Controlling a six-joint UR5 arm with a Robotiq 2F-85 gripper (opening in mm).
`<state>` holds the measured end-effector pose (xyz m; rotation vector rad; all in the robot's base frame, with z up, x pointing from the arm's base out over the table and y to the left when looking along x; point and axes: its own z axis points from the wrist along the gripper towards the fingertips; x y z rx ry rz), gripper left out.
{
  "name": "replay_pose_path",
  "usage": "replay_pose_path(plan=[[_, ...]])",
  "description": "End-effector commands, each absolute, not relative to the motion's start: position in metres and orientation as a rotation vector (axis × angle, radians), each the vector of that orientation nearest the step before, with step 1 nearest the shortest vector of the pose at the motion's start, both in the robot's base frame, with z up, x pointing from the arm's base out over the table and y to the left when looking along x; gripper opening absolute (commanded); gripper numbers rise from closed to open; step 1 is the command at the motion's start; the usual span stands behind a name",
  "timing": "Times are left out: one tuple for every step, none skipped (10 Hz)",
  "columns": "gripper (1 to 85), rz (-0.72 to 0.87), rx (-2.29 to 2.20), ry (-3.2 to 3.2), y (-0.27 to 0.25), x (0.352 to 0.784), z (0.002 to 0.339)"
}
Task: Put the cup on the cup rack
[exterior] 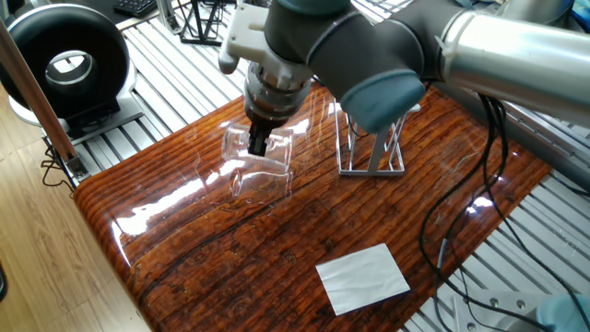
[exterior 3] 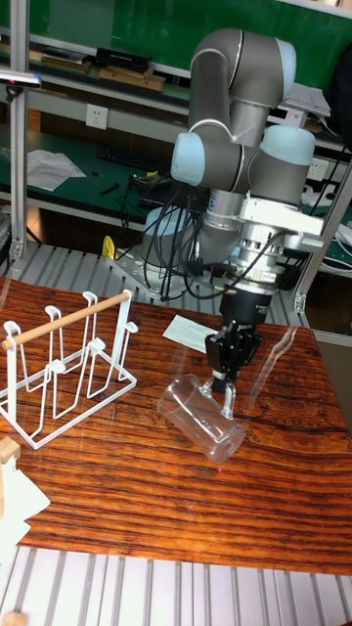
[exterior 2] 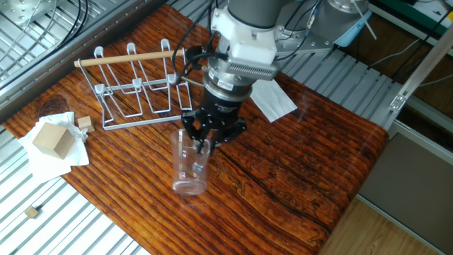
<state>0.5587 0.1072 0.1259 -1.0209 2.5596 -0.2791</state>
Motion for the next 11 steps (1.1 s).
replay_pose_path(plan=[[1.0,-0.424,-1.06,2.471,0.087,0.571,0.141],[1.0,-0.473,-1.081,2.442,0.079,0.576,0.143],[1.0,-0.499,-1.096,2.433,0.075,0.577,0.144],[1.0,-0.544,-1.118,2.417,0.068,0.579,0.147],[1.0,-0.554,-1.123,2.411,0.067,0.579,0.149],[1.0,-0.59,-1.136,2.403,0.064,0.578,0.154],[1.0,-0.645,-1.151,2.393,0.06,0.577,0.161],[1.0,-0.7,-1.172,2.369,0.057,0.578,0.168],[1.0,-0.725,-1.185,2.353,0.058,0.579,0.172],[1.0,-0.774,-1.214,2.323,0.053,0.583,0.177],[1.0,-0.795,-1.231,2.309,0.051,0.585,0.178]])
